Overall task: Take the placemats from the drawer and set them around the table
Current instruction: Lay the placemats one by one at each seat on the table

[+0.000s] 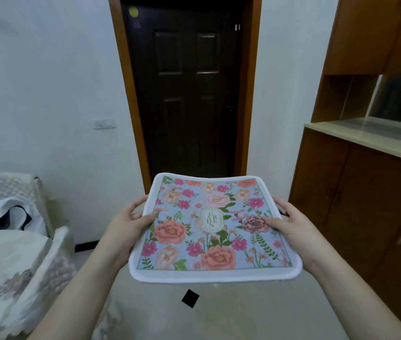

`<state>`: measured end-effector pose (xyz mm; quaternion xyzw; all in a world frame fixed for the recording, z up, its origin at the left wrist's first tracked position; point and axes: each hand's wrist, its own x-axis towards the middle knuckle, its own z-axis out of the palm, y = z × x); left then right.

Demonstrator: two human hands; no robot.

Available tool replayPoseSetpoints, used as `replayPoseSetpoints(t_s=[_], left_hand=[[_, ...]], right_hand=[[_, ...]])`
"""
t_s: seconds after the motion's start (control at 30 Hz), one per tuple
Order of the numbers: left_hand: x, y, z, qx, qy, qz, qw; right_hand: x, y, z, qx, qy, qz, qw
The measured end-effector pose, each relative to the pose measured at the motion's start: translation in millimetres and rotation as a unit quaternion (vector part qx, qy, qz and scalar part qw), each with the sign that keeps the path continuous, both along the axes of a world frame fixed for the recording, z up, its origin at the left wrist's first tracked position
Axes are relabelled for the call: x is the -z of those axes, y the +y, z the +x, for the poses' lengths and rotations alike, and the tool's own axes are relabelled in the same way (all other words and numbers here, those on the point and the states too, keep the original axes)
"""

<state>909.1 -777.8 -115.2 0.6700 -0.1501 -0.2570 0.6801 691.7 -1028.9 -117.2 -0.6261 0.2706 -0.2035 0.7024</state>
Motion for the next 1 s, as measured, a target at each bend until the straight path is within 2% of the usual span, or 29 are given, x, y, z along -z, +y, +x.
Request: replayPoseSetpoints(t_s=[0.13,0.4,0.73,1.0], left_hand=[[6.1,-20.7,32.1,-0.049,0.007,-0.01,0.999],[33.8,-25.2,109.9,-0.15,0.006,-0.027,0.988],[31.7,6.4,250.5,-0.219,-0.007,-0.034,0.975],[28.5,18.8,342.3,-0.251,-0.016,-0.02,0.968]], right_hand=[[-2.0,-35.8,48.5,-0.043,0.008,0.003,0.999],[7.0,-58.7,169.8,-0.107,0.012,-0.014,0.994],[17.8,-42.9,354.0,-0.178,0.025,-0.032,0.983],[26.6,-38.4,471.0,-0.209,0.03,-0.027,0.977]])
